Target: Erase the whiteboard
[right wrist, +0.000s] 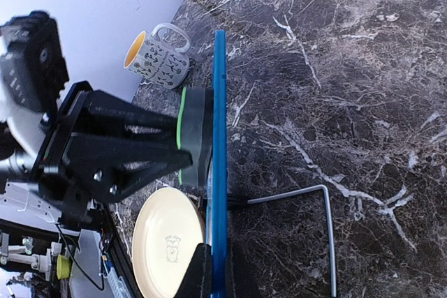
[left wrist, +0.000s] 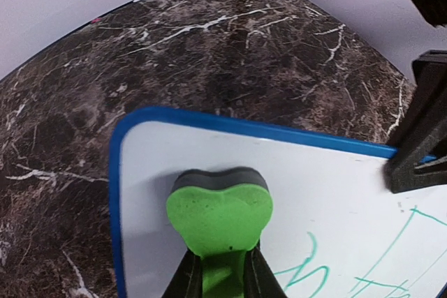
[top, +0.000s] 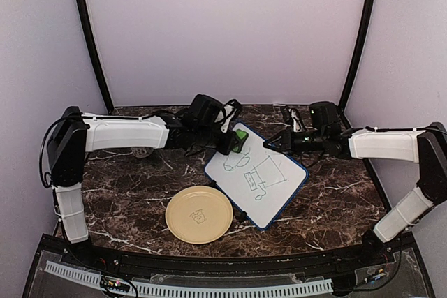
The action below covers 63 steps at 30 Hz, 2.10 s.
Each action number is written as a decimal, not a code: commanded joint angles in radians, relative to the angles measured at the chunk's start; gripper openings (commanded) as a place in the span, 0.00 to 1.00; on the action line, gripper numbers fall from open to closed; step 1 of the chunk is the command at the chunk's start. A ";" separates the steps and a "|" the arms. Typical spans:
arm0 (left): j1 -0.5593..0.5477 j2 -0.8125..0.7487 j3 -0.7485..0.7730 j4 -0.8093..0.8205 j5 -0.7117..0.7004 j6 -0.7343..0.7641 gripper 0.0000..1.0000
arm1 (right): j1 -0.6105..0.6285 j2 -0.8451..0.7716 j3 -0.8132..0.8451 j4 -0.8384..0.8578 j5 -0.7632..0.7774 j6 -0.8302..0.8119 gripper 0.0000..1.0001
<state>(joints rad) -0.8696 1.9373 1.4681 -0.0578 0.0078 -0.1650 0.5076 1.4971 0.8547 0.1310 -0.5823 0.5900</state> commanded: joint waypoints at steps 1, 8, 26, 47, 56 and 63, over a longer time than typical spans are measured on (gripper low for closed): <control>0.057 -0.011 -0.032 -0.025 -0.043 -0.022 0.00 | 0.020 0.020 0.018 -0.034 -0.022 -0.034 0.00; 0.040 -0.008 -0.031 0.004 0.066 -0.013 0.01 | 0.020 0.026 0.020 -0.032 -0.025 -0.034 0.00; 0.005 -0.017 -0.131 0.103 0.007 -0.047 0.00 | 0.020 0.042 0.028 -0.029 -0.034 -0.036 0.00; -0.023 -0.058 -0.208 0.173 -0.015 0.035 0.00 | 0.019 0.052 0.030 -0.030 -0.039 -0.041 0.00; 0.045 -0.066 -0.167 0.164 0.026 0.022 0.00 | 0.019 0.056 0.027 -0.027 -0.039 -0.045 0.00; 0.045 -0.095 -0.329 0.214 0.037 0.001 0.00 | 0.019 0.064 0.021 -0.014 -0.039 -0.043 0.00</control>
<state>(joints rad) -0.8284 1.8721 1.2461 0.1619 0.0284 -0.1497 0.5041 1.5261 0.8772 0.1345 -0.6014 0.5625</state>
